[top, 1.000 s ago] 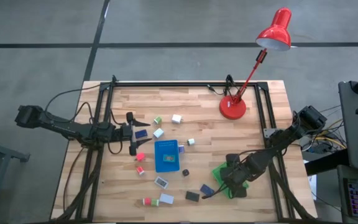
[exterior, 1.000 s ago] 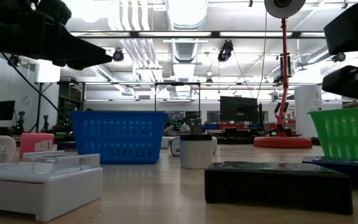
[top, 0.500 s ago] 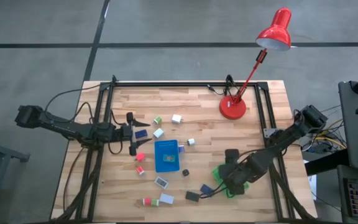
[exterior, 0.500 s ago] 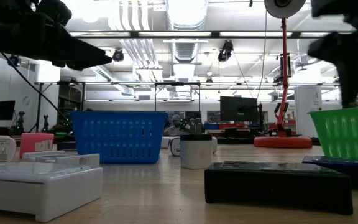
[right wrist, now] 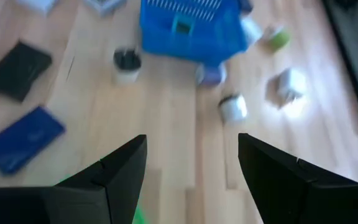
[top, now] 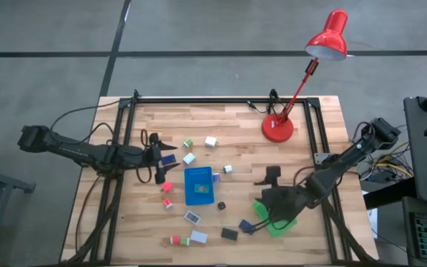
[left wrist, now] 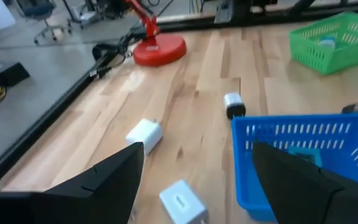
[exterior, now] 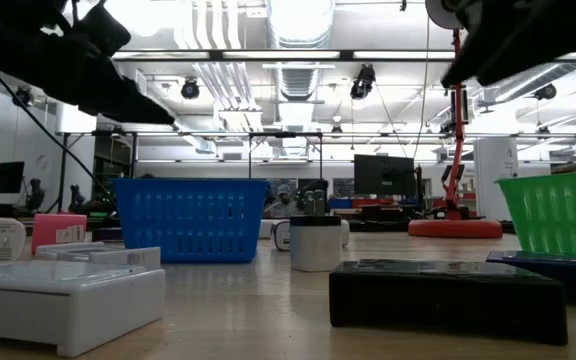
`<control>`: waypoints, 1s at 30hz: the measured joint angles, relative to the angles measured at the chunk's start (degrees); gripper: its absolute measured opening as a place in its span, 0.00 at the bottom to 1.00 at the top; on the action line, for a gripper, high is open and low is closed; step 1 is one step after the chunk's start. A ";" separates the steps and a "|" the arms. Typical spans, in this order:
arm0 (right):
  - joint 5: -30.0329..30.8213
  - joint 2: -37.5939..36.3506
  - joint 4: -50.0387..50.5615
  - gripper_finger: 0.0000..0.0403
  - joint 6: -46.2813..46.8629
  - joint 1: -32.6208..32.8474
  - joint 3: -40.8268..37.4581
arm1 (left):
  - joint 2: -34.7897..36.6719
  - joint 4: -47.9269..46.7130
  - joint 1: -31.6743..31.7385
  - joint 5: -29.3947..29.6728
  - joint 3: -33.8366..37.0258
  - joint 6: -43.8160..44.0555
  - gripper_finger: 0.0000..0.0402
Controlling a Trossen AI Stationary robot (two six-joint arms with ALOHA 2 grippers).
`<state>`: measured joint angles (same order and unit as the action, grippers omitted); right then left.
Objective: Pick & Place Office items
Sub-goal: Put the top violet digital clock into the blue bin
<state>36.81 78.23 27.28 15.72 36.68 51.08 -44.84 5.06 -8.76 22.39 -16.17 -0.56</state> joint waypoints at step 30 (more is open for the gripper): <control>2.24 -12.10 -46.16 0.61 -21.67 -11.69 -26.77 | -6.89 -33.89 1.28 2.30 -11.18 20.91 0.76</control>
<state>39.05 66.13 -18.87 -5.95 24.99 24.32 -51.73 -28.83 -7.49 24.69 -27.35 20.36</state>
